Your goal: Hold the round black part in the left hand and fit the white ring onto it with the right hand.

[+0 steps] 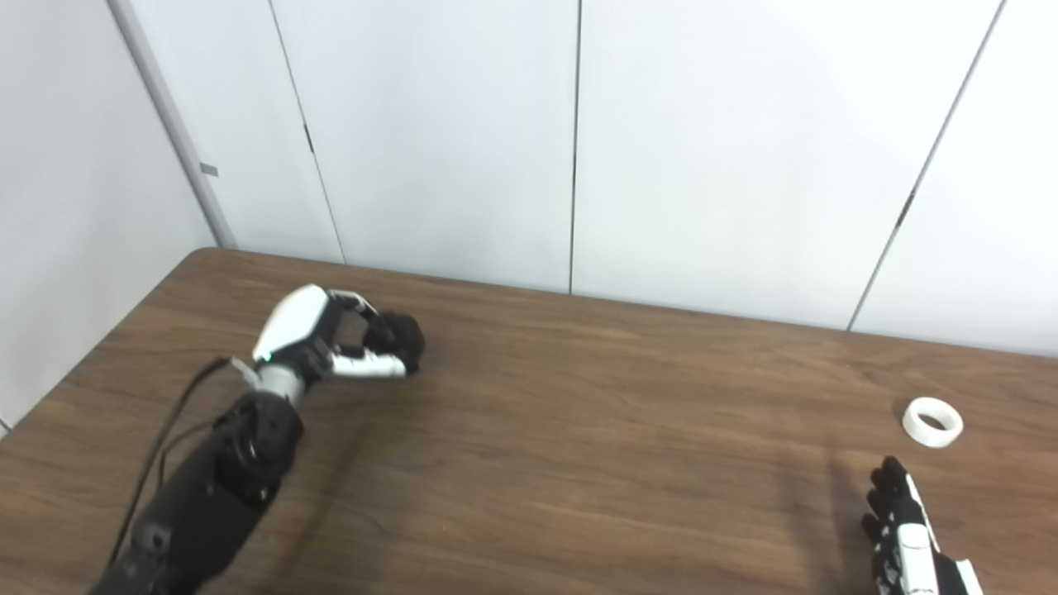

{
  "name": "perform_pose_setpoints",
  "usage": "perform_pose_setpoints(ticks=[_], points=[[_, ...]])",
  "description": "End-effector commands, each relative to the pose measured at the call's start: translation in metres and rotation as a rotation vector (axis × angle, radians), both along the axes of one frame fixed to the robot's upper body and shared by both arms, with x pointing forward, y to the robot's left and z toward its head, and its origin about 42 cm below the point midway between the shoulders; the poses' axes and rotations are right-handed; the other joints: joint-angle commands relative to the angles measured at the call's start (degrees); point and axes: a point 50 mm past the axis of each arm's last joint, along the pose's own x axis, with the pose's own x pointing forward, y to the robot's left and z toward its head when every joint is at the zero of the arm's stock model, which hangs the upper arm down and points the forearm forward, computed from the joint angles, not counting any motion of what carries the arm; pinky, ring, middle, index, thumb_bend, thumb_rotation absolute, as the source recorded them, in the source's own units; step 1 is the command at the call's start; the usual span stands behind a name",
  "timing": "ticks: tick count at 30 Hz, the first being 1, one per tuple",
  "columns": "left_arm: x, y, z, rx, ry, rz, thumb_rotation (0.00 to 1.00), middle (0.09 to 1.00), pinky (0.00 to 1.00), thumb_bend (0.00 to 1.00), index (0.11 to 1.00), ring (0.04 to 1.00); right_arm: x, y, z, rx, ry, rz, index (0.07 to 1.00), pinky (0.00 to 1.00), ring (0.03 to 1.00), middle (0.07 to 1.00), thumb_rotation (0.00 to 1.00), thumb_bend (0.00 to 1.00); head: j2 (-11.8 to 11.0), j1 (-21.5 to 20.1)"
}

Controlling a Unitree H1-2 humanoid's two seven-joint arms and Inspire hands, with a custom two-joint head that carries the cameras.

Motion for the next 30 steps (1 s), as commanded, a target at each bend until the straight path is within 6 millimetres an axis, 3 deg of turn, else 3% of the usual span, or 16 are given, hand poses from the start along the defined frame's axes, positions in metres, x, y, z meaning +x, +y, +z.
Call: perform_pose_setpoints(ticks=[1,9,17,30], points=[[-0.003,-0.012,0.021,0.045,-0.089,-0.054,0.05,0.795,0.93,0.52,0.486,0.899,0.004,0.002,0.008,0.004,-0.058,0.012,1.000,1.00,1.000,0.989,1.00,0.32,0.0,0.0],[-0.039,-0.060,0.012,0.119,-0.126,-0.231,0.05,0.787,0.95,0.52,0.486,0.885,0.004,0.008,0.001,0.015,-0.061,0.008,0.996,1.00,0.985,0.976,1.00,0.38,1.0,-3.2],[-0.072,-0.093,0.011,0.149,-0.173,-0.354,0.05,0.786,0.94,0.52,0.486,0.873,0.003,0.016,-0.006,0.013,-0.060,0.006,0.983,1.00,0.969,0.968,1.00,0.45,1.9,-8.0],[-0.113,-0.155,-0.009,0.137,-0.144,-0.515,0.05,0.790,0.94,0.52,0.485,0.880,0.003,0.031,-0.001,0.021,-0.058,-0.017,0.967,1.00,0.954,0.946,1.00,0.46,3.5,-10.6]])
